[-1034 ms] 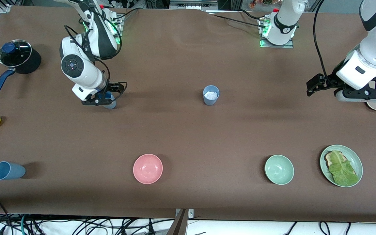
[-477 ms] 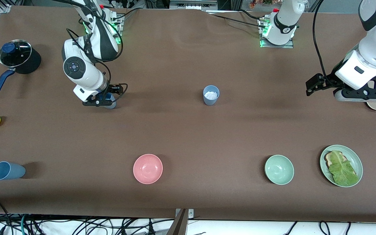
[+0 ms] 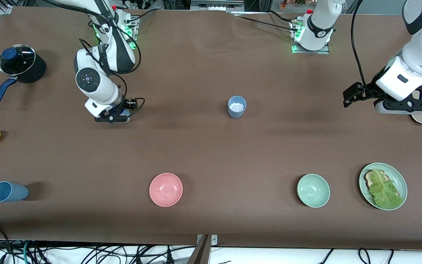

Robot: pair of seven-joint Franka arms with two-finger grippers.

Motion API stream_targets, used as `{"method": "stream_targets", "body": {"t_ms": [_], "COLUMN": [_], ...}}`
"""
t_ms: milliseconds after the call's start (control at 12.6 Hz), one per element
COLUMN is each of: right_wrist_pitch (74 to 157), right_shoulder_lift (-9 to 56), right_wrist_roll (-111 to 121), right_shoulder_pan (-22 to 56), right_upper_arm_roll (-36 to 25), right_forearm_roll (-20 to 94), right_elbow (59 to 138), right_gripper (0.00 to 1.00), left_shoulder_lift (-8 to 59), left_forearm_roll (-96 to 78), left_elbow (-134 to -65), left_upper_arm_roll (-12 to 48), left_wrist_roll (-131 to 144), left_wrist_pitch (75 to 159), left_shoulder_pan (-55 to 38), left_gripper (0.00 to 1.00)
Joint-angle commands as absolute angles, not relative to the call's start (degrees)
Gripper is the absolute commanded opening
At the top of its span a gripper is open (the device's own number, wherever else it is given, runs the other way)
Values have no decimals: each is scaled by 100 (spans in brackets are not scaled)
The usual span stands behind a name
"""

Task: Stack blue cups with both arms
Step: 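Lift the second blue cup with the right gripper toward the standing cup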

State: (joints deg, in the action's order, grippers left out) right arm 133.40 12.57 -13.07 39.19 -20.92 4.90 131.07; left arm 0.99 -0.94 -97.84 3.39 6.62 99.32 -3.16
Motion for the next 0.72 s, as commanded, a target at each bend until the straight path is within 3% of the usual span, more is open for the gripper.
{"method": "stream_targets", "body": {"t_ms": [0,80,318,636], "right_wrist_pitch": [13438,13438,13325,11675], "right_shoulder_lift": [1239,1231,1161,1230], "right_wrist_roll": [-1345,-1345,-1336,-1415], "right_shoulder_pan": [3902,3894,3902,3902], "right_upper_arm_roll": [-2083,-2092,-2092,-2074], "right_forearm_roll": [510,510,510,693], "right_elbow": [13157,13157,12991,11517], "right_gripper": [14,0,0,0], "left_shoulder_lift": [53,53,53,53], "left_forearm_roll": [-176,-176,-176,-176], "left_elbow": [-9721,-9721,-9721,-9721], "left_upper_arm_roll": [343,343,343,343], "left_wrist_roll": [695,686,659,659], "left_wrist_pitch": [9800,9791,9782,9782], "left_shoulder_pan": [-299,-299,-272,-272], "left_gripper": [100,100,100,100]}}
